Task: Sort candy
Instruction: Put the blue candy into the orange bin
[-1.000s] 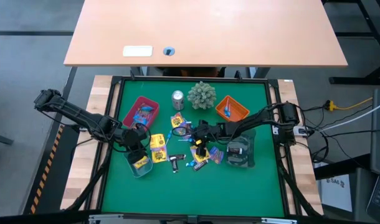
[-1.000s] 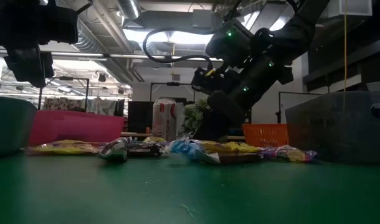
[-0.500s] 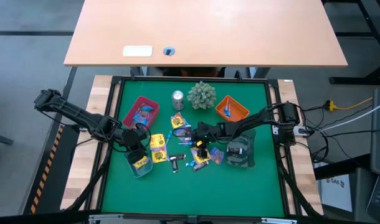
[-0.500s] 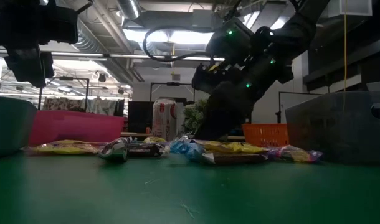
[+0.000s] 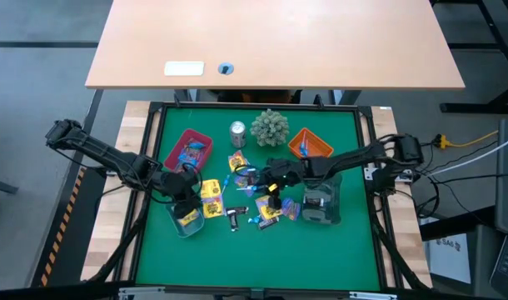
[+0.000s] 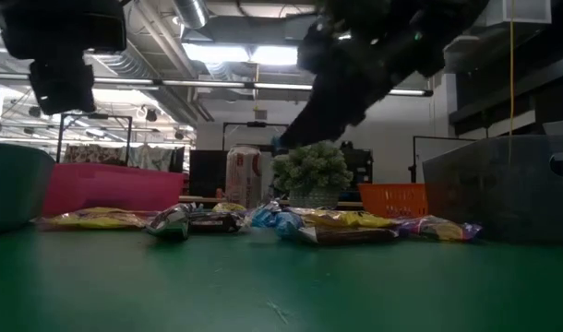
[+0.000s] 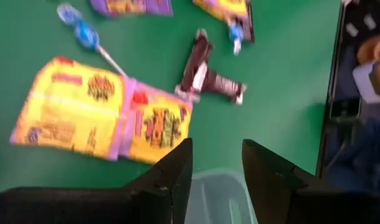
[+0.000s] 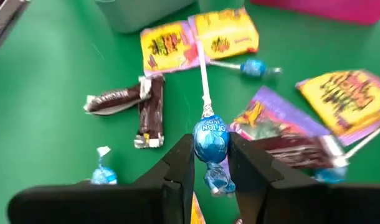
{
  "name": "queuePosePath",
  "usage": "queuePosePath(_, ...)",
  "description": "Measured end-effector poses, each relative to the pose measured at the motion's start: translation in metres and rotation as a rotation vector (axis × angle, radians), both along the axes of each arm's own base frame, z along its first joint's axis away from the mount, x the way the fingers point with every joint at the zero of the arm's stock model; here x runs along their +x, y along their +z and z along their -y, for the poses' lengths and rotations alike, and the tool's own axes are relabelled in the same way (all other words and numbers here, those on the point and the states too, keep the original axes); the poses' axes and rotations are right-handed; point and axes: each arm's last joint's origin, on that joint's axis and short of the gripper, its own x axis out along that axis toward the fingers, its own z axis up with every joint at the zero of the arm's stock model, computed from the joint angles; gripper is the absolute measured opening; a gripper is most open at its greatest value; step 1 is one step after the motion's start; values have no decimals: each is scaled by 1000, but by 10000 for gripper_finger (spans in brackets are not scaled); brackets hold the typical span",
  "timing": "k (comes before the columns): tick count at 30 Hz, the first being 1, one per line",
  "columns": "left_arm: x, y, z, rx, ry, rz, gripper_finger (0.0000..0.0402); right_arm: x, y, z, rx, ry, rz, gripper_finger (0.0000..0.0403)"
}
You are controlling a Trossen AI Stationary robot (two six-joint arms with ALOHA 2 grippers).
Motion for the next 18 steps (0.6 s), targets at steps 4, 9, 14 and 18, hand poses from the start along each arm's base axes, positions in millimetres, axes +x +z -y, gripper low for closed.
queuePosePath(4,3,3,-1,38,55,57,126,-14,23,5,-61,-6,0,83)
queuePosePath(9,7,7,-3,83,127,124,126,-39,47,17,-210,-104,-57,83)
queuePosePath(14,8,8,-4,118,175,155,126,-65,57,32,-398,-279,-198,83)
queuePosePath(18,8,9,-6,151,214,173,126,-83,53,46,-530,-387,-372,83)
